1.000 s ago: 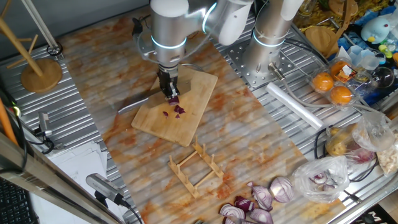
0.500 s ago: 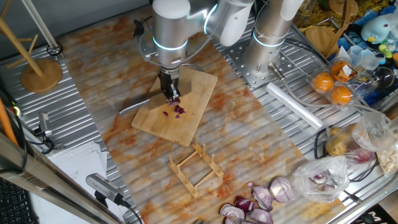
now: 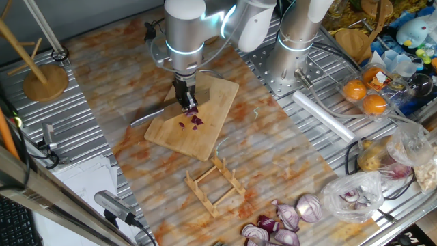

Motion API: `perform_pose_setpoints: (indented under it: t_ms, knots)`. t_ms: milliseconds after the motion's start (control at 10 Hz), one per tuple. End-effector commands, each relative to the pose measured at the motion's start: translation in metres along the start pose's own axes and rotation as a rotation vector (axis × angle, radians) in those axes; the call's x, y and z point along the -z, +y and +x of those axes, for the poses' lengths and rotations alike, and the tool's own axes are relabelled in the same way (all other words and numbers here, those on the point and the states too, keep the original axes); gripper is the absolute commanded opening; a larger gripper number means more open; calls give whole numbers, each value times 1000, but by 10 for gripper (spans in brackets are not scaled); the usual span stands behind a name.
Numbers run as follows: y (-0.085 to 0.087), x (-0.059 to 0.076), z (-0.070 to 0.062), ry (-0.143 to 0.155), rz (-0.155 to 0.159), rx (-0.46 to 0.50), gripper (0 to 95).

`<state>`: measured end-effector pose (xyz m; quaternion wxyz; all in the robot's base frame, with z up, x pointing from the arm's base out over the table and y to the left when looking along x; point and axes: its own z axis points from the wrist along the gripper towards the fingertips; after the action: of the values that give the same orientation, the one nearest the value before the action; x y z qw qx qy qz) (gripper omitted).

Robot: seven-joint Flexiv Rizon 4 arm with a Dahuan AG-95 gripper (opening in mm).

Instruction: Chop the onions

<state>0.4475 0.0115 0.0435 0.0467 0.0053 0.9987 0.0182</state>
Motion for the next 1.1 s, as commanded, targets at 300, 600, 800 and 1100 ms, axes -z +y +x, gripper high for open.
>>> perform_pose_setpoints:
  t_ms: [300,600,800,1100]
  knots:
    - [-1,30,2,11,-24,-6,0]
    - [-5,28,4,11,-17,-8,0]
    - [-7,24,4,6,-16,-9,0]
    - [-8,21,3,3,-17,-7,0]
